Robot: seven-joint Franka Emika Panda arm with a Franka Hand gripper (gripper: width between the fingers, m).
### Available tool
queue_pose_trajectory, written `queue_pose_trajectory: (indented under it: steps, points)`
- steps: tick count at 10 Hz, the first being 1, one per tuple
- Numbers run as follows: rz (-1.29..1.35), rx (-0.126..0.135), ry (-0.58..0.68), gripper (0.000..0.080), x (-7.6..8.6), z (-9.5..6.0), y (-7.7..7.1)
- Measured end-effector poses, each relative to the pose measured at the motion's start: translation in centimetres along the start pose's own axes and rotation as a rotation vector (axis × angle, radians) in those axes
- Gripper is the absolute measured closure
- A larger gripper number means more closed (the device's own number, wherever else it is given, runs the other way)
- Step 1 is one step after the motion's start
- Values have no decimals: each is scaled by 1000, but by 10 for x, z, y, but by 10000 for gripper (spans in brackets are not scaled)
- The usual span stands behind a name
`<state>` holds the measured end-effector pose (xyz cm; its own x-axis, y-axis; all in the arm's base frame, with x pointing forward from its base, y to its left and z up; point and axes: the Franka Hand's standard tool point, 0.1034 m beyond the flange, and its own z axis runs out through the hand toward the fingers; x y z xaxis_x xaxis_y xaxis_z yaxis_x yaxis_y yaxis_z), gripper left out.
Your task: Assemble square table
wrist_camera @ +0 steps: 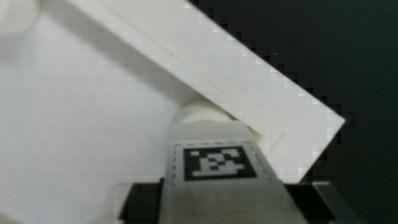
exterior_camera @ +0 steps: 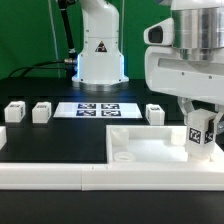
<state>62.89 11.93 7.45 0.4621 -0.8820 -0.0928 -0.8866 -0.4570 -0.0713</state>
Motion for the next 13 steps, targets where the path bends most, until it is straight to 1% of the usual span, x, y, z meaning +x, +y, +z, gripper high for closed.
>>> queue_pose_trajectory:
  steps: [2, 3, 5, 6, 7, 8, 9, 10, 13]
  points:
    - [183, 26, -20, 508, 0, 0, 0]
    - [226, 31, -34, 508, 1, 0, 1]
    - [243, 31, -36, 507, 0, 1, 0]
    - [181, 32, -35, 421, 0, 1, 0]
    - [54, 35, -32, 281, 0, 1, 0]
    - [-101, 39, -28, 191, 2, 0, 0]
    - [-249, 40, -19, 191, 0, -2, -2]
    - [-337, 39, -12, 158, -6, -4, -4]
    - [-597, 39, -8, 151, -4, -2, -3]
